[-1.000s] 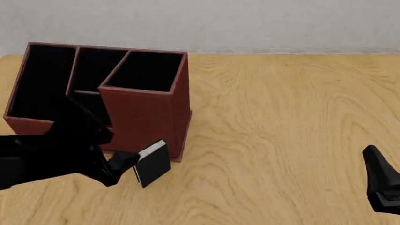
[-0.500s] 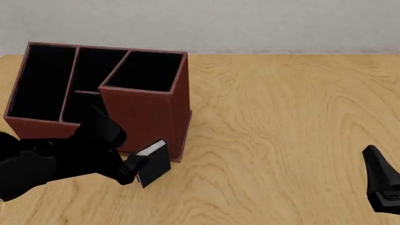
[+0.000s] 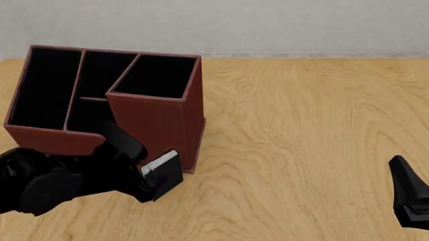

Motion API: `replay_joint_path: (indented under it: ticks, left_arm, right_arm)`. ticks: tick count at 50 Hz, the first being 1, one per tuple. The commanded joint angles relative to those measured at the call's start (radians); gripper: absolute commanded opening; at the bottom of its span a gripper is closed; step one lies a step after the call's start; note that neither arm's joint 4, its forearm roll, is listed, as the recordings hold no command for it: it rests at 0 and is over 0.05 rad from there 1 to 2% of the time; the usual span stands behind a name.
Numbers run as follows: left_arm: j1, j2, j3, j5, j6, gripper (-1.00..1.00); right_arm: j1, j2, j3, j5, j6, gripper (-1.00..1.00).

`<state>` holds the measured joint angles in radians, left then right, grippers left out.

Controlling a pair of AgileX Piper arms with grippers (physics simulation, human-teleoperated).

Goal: Pick up the book and place it in the left compartment of the caddy.

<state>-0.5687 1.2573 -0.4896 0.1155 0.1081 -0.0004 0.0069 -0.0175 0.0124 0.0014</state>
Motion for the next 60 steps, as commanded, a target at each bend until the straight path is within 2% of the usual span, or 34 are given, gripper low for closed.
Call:
replay_joint_path:
  ticks: [1,21,33,34,49,60]
  left_arm:
    - [0.004,0.052,0.025,-0.057,-0.005,1.0]
    - [0.014,0.131,0.048,-0.132,-0.004,1.0]
    - [0.007,0.145,0.053,-0.137,-0.007,1.0]
    - [0.005,0.144,0.054,-0.136,-0.008,-1.0]
    - [-0.005,0.081,0.066,-0.088,0.0,-1.0]
    - [-0.033,-0.075,0.072,0.04,-0.003,-1.0]
  right_arm:
    - [0.0,0.0,0.007,-0.007,-0.001,1.0]
    - [0.0,0.0,0.007,-0.007,-0.001,1.0]
    - [0.0,0.0,0.007,-0.007,0.0,1.0]
    - [0.0,0.0,0.007,-0.007,0.0,1.0]
    - [0.0,0.0,0.007,-0.007,0.0,1.0]
    - [0.0,0.0,0.007,-0.007,0.0,1.0]
